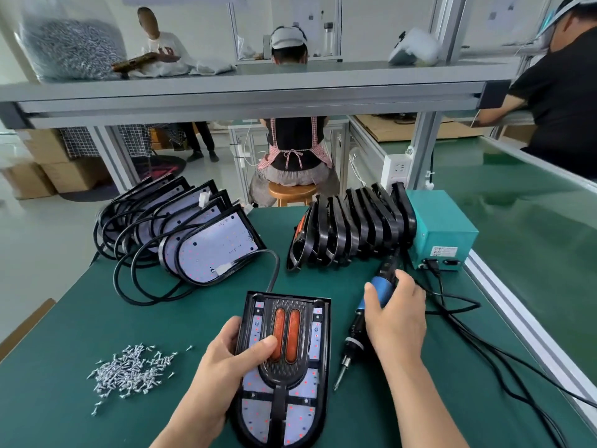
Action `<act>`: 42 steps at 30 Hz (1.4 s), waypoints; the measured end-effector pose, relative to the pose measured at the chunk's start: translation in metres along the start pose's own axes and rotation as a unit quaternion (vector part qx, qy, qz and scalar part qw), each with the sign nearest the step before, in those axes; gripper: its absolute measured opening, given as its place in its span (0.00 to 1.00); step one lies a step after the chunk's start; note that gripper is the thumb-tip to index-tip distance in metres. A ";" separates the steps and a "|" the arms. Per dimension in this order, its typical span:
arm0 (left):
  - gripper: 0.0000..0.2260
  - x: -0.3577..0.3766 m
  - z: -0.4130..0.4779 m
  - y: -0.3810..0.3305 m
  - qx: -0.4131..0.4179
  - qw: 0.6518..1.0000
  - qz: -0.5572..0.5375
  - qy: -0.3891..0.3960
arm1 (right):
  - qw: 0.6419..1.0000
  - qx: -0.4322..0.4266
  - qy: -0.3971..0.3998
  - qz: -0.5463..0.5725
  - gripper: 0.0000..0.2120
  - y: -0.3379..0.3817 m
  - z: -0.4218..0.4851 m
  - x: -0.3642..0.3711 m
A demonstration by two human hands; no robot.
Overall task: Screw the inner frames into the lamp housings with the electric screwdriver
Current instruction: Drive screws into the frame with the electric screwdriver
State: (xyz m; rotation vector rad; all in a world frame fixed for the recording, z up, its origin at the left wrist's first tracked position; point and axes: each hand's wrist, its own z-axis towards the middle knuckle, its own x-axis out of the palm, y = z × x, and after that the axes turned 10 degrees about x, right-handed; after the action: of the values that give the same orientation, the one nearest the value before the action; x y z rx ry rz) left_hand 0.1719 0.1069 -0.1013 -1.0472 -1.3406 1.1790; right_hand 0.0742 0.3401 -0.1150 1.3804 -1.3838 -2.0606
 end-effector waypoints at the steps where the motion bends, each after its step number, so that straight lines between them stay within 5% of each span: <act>1: 0.23 0.003 0.001 0.000 0.006 1.000 -0.015 0.002 | 1.000 -0.020 -0.018 0.007 0.25 0.001 -0.001 0.000; 5: 0.22 0.015 0.005 -0.007 0.017 0.998 -0.021 0.056 | 0.972 -0.140 -0.009 0.187 0.15 0.011 -0.010 0.005; 8: 0.23 0.021 0.009 -0.021 0.016 0.990 -0.009 0.139 | 0.940 -0.173 0.120 0.268 0.26 0.018 -0.014 0.003; 13: 0.27 0.037 0.005 -0.039 0.024 0.971 0.048 0.235 | 0.917 -0.274 0.206 0.202 0.39 0.013 -0.010 -0.004; 16: 0.25 0.040 0.000 -0.047 0.050 0.962 0.076 0.258 | 0.917 -0.297 0.221 0.150 0.27 0.020 -0.014 -0.005; 19: 0.27 0.037 -0.006 -0.048 0.085 0.972 0.061 0.209 | 0.909 -0.242 0.245 0.235 0.14 0.027 -0.019 -0.008; 22: 0.24 0.038 -0.009 -0.040 0.120 0.985 -0.010 0.121 | 0.865 -0.072 0.372 0.329 0.07 0.031 -0.023 -0.013; 24: 0.21 0.040 -0.006 -0.033 0.146 0.986 -0.042 0.065 | 0.863 -0.062 0.374 0.332 0.07 0.034 -0.025 -0.011; 28: 0.19 0.039 0.006 -0.020 0.167 0.981 -0.090 -0.027 | 0.774 0.044 0.452 0.441 0.16 0.030 -0.027 -0.001; 30: 0.18 0.038 0.010 -0.012 0.153 0.982 -0.102 -0.050 | 0.761 0.043 0.498 0.414 0.20 0.023 -0.023 -0.003; 35: 0.15 0.034 0.026 -0.001 0.143 0.982 -0.107 -0.064 | 0.842 -0.115 0.478 0.221 0.17 0.019 -0.022 -0.007; 42: 0.18 0.024 0.030 0.011 0.137 0.989 0.021 -0.051 | 0.856 -0.079 0.472 0.197 0.25 0.021 -0.027 -0.004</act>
State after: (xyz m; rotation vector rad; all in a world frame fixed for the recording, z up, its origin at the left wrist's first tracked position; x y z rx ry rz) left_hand 0.1392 0.1293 -0.1090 -0.8308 -1.1971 1.4187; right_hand 0.0930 0.3176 -0.0972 1.5326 -0.9030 -0.9415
